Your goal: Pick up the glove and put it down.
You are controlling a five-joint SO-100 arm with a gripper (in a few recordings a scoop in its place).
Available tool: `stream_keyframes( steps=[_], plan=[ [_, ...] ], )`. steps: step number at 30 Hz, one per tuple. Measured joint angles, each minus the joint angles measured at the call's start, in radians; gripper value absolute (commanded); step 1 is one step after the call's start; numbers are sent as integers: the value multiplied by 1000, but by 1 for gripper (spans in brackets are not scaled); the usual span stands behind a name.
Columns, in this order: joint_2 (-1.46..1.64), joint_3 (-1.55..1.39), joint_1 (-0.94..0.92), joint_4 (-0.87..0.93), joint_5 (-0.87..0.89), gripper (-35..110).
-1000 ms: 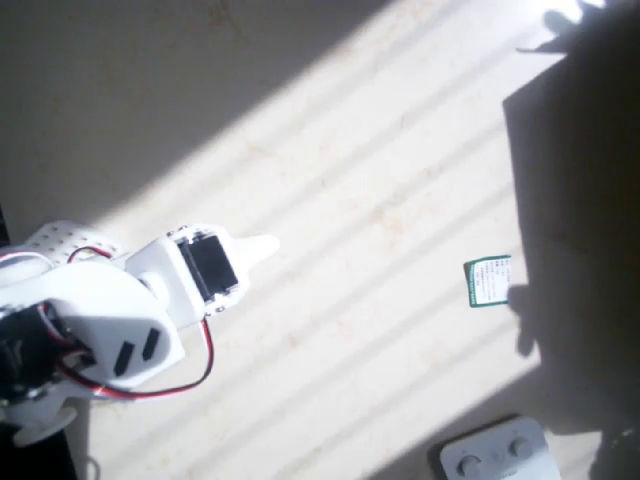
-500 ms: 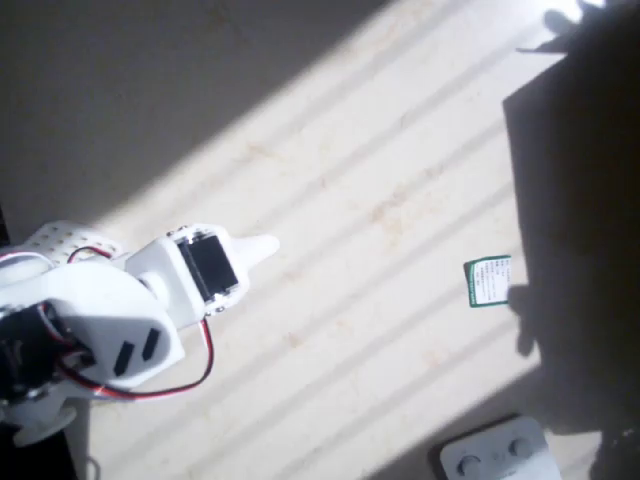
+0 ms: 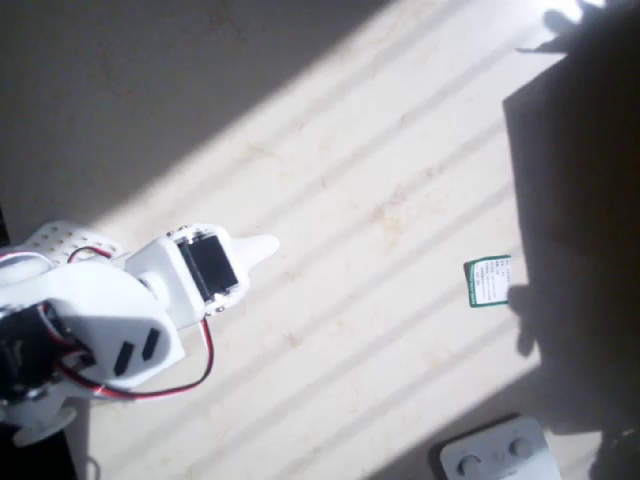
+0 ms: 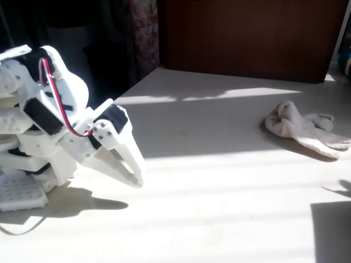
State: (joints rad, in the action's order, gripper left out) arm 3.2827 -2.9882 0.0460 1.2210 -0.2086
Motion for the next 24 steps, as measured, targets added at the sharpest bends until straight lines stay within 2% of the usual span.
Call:
stream_keyframes(
  steps=[9, 16, 24],
  plan=[
    [0, 2, 0, 0, 6, 1],
    [-34, 117, 0, -15, 6, 1],
    [-396, 451, 0, -18, 6, 1]
  ],
)
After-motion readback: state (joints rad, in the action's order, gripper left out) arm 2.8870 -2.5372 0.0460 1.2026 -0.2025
